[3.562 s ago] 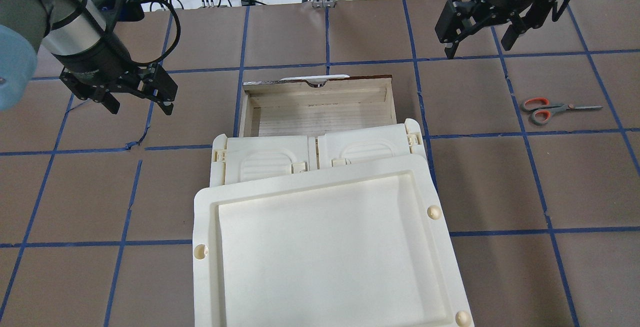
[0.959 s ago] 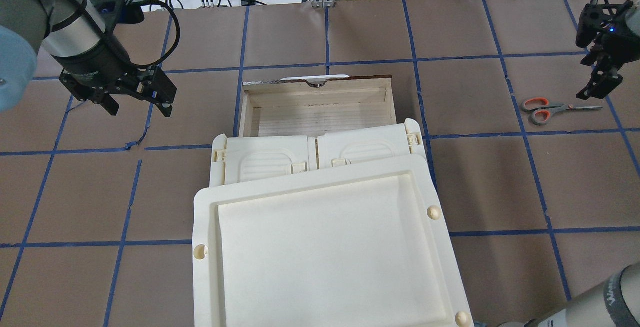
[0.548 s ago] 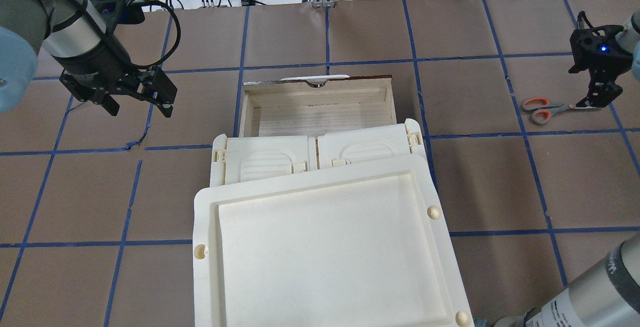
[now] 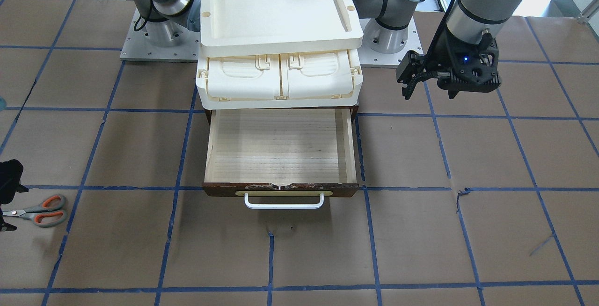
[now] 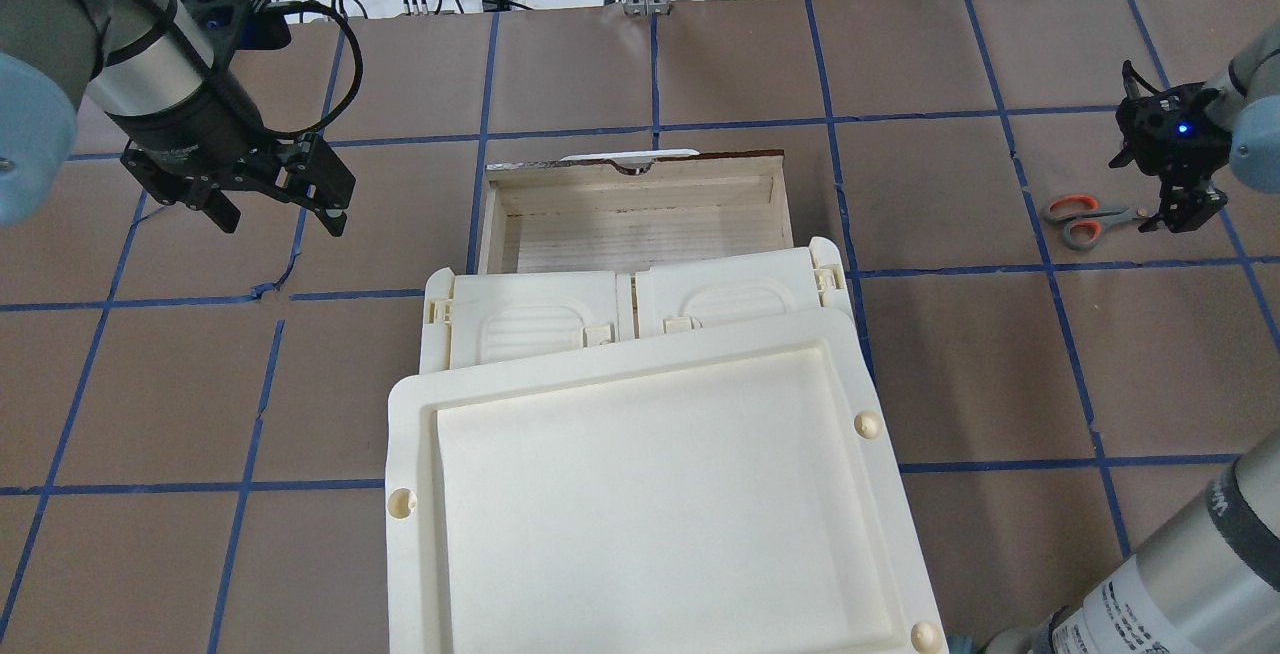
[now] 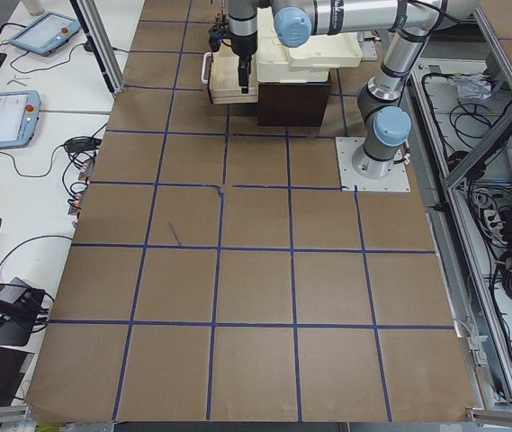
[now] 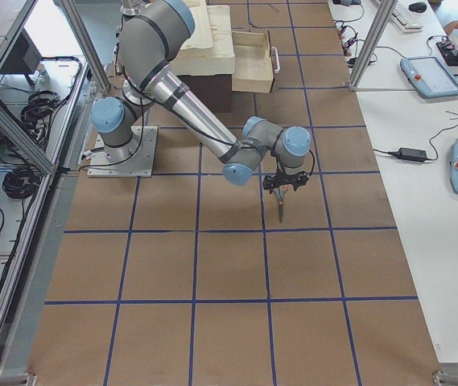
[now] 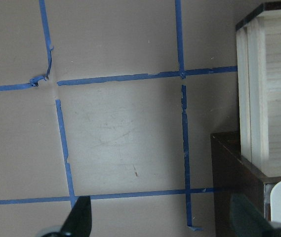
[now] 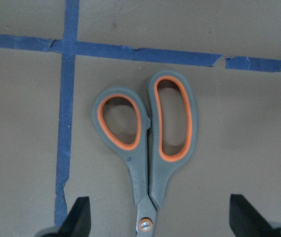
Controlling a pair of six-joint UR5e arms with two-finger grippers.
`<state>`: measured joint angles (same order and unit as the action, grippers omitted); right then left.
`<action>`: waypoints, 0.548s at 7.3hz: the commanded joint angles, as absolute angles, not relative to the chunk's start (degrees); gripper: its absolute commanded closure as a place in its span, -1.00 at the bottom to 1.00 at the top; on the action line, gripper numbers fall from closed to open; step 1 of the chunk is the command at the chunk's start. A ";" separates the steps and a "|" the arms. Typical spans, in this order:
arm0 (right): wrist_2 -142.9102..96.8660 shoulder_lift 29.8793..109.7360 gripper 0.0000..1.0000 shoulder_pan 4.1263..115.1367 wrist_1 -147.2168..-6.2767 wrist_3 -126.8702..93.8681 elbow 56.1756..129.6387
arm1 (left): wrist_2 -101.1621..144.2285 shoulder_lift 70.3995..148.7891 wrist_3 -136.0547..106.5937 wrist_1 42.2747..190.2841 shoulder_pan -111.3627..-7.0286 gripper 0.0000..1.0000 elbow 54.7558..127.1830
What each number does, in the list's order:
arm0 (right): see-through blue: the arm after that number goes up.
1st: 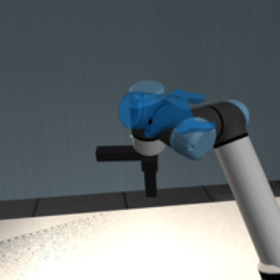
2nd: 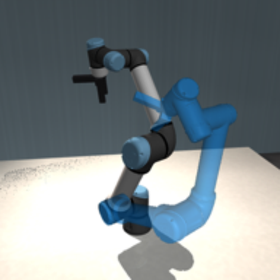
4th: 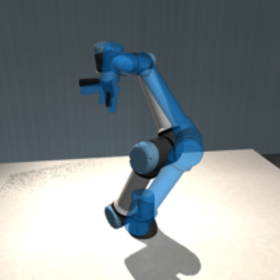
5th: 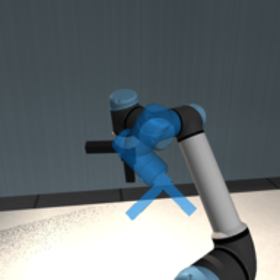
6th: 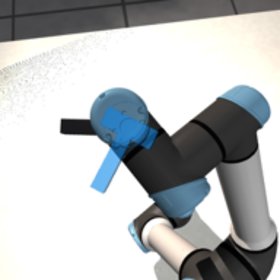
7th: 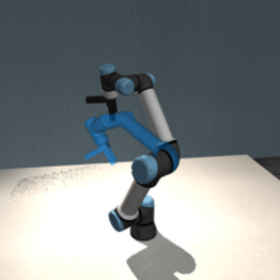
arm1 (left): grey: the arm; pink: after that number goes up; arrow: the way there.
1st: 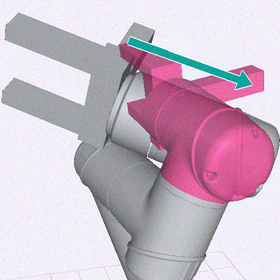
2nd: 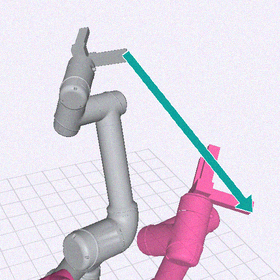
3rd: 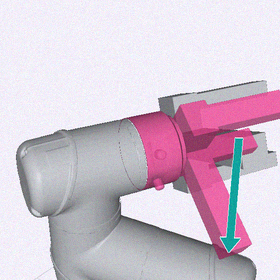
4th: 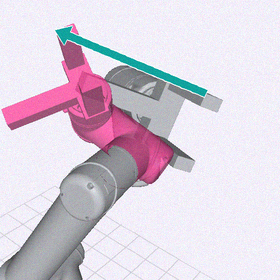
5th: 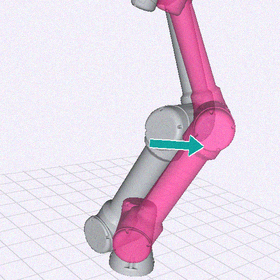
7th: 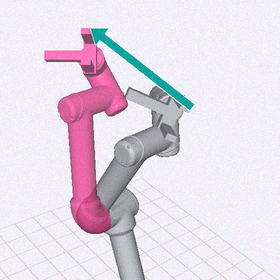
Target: Put scissors in drawer and close it
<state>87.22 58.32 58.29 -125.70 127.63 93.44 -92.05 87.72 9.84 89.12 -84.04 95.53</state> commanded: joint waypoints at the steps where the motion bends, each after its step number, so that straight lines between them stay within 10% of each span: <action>1: 87.36 56.87 -0.95 57.04 -126.03 128.66 93.52 | -92.02 87.71 9.84 89.12 -84.02 -1.00 95.54; 4: 87.19 56.60 -0.88 57.04 -126.04 129.46 93.86 | -92.63 87.80 9.23 92.86 -84.03 -1.00 93.71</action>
<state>87.26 56.66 57.08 -126.02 129.39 93.64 -92.26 87.74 9.46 89.92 -84.10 95.06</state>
